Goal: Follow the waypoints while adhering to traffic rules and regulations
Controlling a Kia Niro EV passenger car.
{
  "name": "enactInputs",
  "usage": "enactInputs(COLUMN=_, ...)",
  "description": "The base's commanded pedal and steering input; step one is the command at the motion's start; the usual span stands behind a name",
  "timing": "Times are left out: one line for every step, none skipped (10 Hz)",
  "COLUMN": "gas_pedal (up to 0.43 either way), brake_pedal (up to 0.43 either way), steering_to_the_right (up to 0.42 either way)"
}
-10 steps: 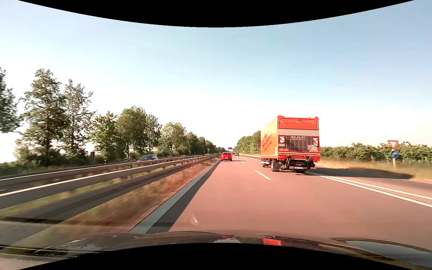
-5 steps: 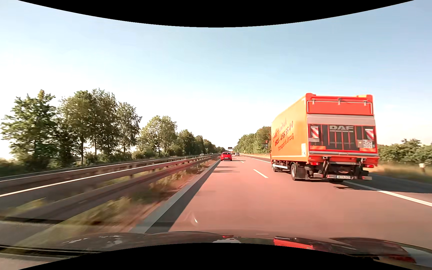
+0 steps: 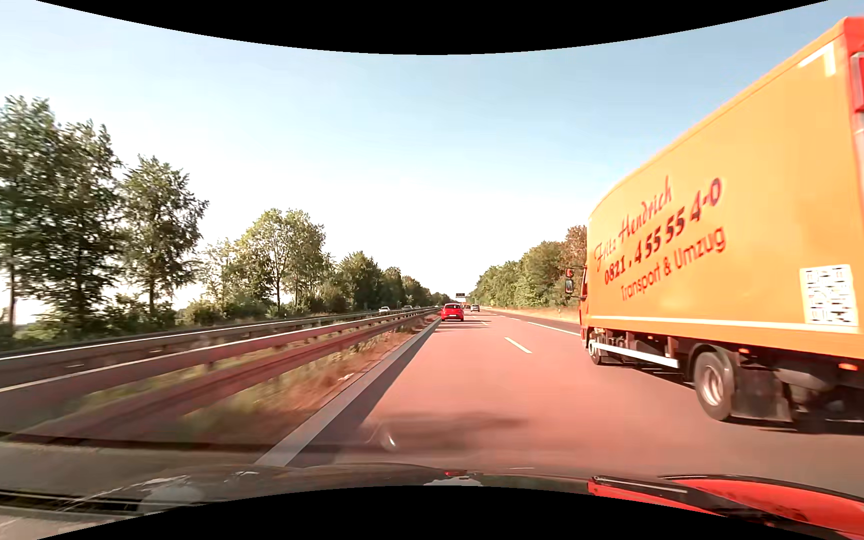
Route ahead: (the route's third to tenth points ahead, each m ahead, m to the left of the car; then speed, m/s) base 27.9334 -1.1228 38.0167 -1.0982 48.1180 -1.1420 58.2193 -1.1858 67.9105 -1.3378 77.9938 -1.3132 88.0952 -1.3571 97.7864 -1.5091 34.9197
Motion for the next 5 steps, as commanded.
enactInputs(gas_pedal=0.390, brake_pedal=0.006, steering_to_the_right=-0.002)
enactInputs(gas_pedal=0.390, brake_pedal=0.006, steering_to_the_right=-0.002)
enactInputs(gas_pedal=0.390, brake_pedal=0.006, steering_to_the_right=-0.002)
enactInputs(gas_pedal=0.370, brake_pedal=0.006, steering_to_the_right=-0.002)
enactInputs(gas_pedal=0.339, brake_pedal=0.006, steering_to_the_right=-0.002)
